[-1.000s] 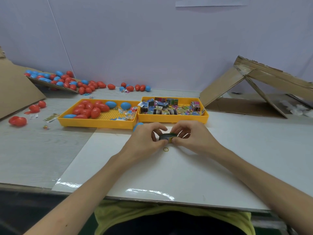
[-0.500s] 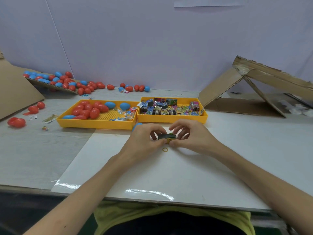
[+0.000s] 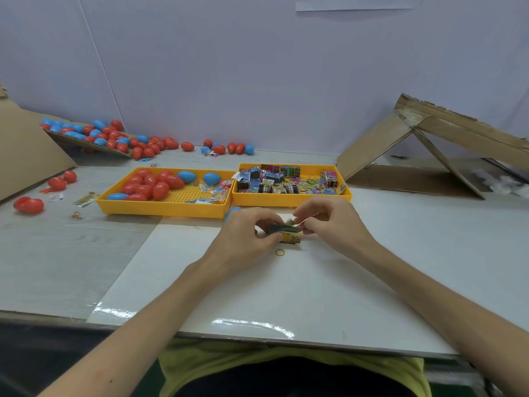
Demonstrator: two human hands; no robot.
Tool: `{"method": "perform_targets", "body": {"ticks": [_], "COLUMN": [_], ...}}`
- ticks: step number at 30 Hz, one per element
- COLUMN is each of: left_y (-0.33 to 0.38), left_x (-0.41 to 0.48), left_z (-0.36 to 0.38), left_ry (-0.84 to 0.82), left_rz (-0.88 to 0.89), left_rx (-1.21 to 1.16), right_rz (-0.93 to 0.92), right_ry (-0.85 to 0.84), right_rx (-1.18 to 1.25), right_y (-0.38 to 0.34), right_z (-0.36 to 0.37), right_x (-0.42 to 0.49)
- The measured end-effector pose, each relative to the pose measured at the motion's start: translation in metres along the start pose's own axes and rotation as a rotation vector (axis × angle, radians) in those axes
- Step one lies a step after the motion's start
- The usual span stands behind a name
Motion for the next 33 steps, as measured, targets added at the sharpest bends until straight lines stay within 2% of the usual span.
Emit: {"method": "perform_targets", "body": {"ticks": [5,10,27,33], "left_y": [0.001,0.003,0.001,0.000], "left_x": [0.000,0.000,-0.001,-0.001], "left_z": [0.000,0.001,0.002,0.001], "left_ry": [-0.005,-0.009,-0.023,-0.026], "left_rz": [0.006,0.010,-0.001,-0.004], "left_rx": [0.013,0.029,0.027,0.052], "right_rz": [-0.052,0.006,0.021,-0.009], "right_ry": [-0.038,-0.100,-0.109,-0.063], "right_rx": [-0.089,-0.078,-0.051,-0.086], "right_y": [-0.008,-0.004,-0.003,-0.005], "right_z": [0.000,0.005,0.008,0.003], "right_x": [-0.002,-0.003,-0.003,-0.002]}}
Point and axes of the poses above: each hand's wrist, its own x-axis towards the middle knuckle, its own z-axis out of the palm, y = z × x, the point moved 6 cm from there along x, towards the middle knuckle, and after that the axes turned 4 degrees about x, right-handed, at the moved point
